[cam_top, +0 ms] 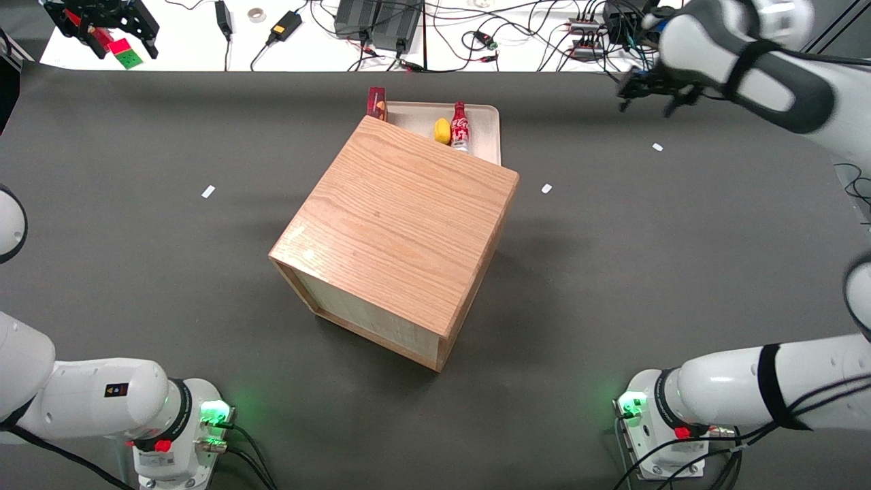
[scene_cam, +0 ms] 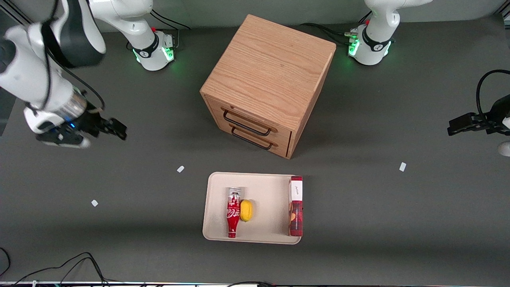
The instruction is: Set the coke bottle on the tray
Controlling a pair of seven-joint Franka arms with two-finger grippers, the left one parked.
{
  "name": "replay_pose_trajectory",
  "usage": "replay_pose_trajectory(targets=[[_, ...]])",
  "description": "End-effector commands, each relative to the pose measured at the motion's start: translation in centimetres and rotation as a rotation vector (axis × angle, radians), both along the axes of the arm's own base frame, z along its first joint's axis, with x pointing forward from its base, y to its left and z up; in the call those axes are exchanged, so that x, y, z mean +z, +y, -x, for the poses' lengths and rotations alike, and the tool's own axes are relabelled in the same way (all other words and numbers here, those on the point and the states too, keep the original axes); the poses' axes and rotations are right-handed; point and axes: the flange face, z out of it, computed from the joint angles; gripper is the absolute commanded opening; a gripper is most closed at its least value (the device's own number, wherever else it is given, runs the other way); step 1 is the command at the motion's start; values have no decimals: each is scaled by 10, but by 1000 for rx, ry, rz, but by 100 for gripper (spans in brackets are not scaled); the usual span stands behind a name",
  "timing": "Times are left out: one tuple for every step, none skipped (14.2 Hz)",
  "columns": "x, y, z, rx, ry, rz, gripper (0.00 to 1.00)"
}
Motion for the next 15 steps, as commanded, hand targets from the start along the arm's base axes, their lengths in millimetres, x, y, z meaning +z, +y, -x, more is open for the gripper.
replay_pose_trajectory(targets=[[33, -23, 38, 35, 21, -39, 100], [45, -30, 42, 48, 26, -43, 100], [57, -34, 44, 53, 45, -44, 100], [72, -35, 44, 62, 66, -45, 100], [82, -36, 42, 74, 75, -44, 100], [86, -38, 37, 82, 80, -45, 100], [89, -40, 33, 81, 83, -46, 100], [92, -40, 28, 81, 81, -45, 100], [95, -39, 26, 83, 92, -45, 100], [96, -39, 23, 83, 109, -39, 100], [97, -39, 18, 84, 110, -32, 100], [98, -39, 13, 83, 109, -32, 100], [95, -39, 9, 81, 113, -34, 100], [95, -39, 8, 80, 113, -36, 100], [93, -38, 7, 80, 116, -39, 100]])
